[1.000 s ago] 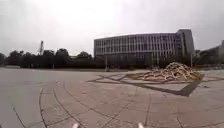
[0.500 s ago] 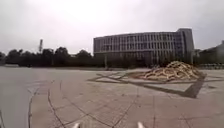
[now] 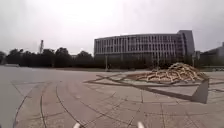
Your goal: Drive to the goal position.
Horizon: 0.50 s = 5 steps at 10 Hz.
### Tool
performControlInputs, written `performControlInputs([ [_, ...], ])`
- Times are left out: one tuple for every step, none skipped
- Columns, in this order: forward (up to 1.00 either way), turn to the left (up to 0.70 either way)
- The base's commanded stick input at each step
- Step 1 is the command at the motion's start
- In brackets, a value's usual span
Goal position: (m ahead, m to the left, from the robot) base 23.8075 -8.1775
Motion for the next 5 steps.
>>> performControlInputs([
  [0.5, 0.0],
  [0.5, 0.0],
  [0.5, 0.0],
  [0.5, 0.0],
  [0.5, 0.0],
])
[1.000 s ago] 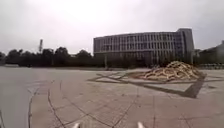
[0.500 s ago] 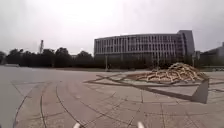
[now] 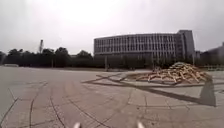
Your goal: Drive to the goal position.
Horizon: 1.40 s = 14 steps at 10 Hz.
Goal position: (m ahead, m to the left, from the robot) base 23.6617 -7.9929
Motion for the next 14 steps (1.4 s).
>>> performControlInputs([
  [0.5, 0.01],
  [0.5, 0.03],
  [0.5, 0.15],
  [0.5, 0.23],
  [0.5, 0.25],
  [0.5, 0.25],
  [0.5, 0.25],
  [0.5, 0.25],
  [0.5, 0.25],
  [0.5, 0.03],
  [0.5, 0.0],
  [0.5, 0.0],
  [0.5, 0.0],
  [0.5, 0.0],
])
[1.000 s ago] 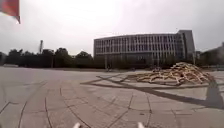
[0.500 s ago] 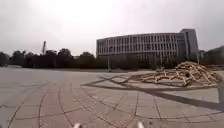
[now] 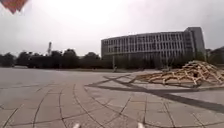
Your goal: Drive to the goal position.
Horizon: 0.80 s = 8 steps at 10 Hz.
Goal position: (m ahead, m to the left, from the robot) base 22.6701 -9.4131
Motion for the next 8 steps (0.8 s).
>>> performControlInputs([
  [0.5, 0.0],
  [0.5, 0.0],
  [0.5, 0.0],
  [0.5, 0.0],
  [0.5, 0.0],
  [0.5, 0.0],
  [0.5, 0.0],
  [0.5, 0.0],
])
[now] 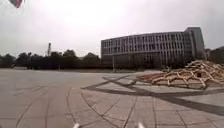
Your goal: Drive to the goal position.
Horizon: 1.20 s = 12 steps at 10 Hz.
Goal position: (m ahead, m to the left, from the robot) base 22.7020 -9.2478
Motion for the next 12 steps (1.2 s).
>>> performControlInputs([
  [0.5, 0.0],
  [0.5, 0.0],
  [0.5, 0.0],
  [0.5, 0.0],
  [0.5, 0.0],
  [0.5, 0.0],
  [0.5, 0.0],
  [0.5, 0.0],
  [0.5, 0.0],
  [0.5, 0.0],
  [0.5, 0.0],
  [0.5, 0.0],
])
